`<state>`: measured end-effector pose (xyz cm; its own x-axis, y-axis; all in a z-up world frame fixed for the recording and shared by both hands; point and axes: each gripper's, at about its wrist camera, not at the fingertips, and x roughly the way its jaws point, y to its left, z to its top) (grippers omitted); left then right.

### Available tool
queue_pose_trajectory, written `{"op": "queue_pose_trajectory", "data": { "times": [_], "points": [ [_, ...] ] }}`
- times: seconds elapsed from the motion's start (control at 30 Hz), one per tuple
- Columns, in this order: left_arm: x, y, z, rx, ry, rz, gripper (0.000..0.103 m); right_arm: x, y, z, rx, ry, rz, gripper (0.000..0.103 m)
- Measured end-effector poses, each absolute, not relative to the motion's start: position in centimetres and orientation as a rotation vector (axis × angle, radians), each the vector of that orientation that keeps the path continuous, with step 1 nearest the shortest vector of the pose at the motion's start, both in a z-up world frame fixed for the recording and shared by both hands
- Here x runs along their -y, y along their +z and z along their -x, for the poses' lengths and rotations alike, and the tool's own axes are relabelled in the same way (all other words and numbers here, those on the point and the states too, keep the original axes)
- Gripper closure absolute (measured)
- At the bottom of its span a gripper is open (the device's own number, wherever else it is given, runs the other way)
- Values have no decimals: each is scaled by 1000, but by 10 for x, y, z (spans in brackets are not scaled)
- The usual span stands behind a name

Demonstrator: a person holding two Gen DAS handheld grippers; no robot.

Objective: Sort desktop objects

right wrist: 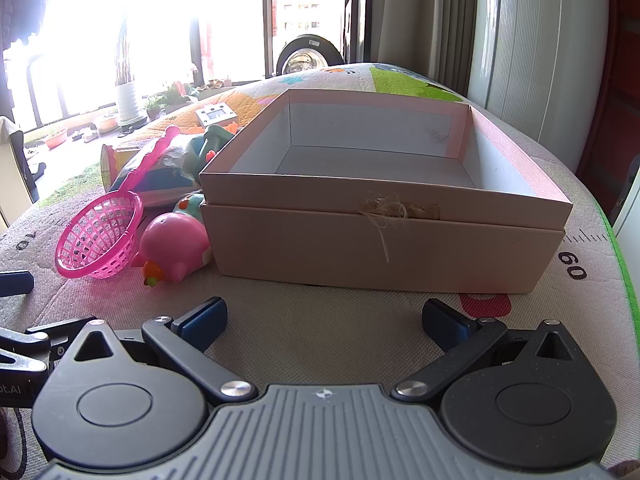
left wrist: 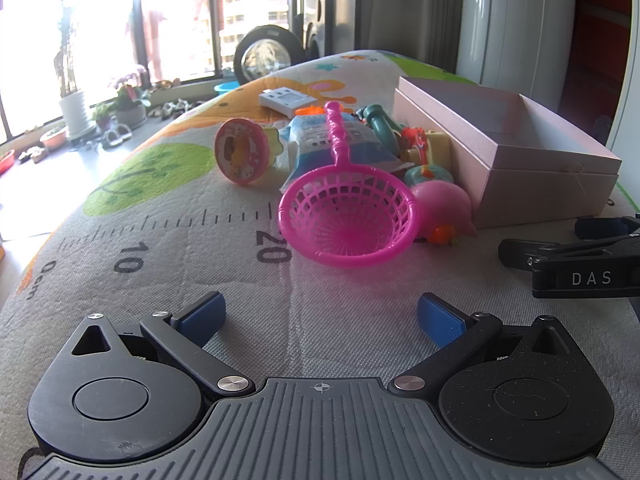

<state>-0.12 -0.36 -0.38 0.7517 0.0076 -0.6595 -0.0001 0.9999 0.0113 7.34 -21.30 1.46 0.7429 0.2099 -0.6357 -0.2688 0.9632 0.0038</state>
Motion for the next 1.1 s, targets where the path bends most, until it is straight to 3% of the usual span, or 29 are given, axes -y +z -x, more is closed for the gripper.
{"op": "queue_pose_trajectory", "data": {
  "times": [1.1],
  "points": [
    [-3, 3, 5, -716, 6, -6, 0, 213, 15, -74, -686, 263, 89, 0]
  ]
}}
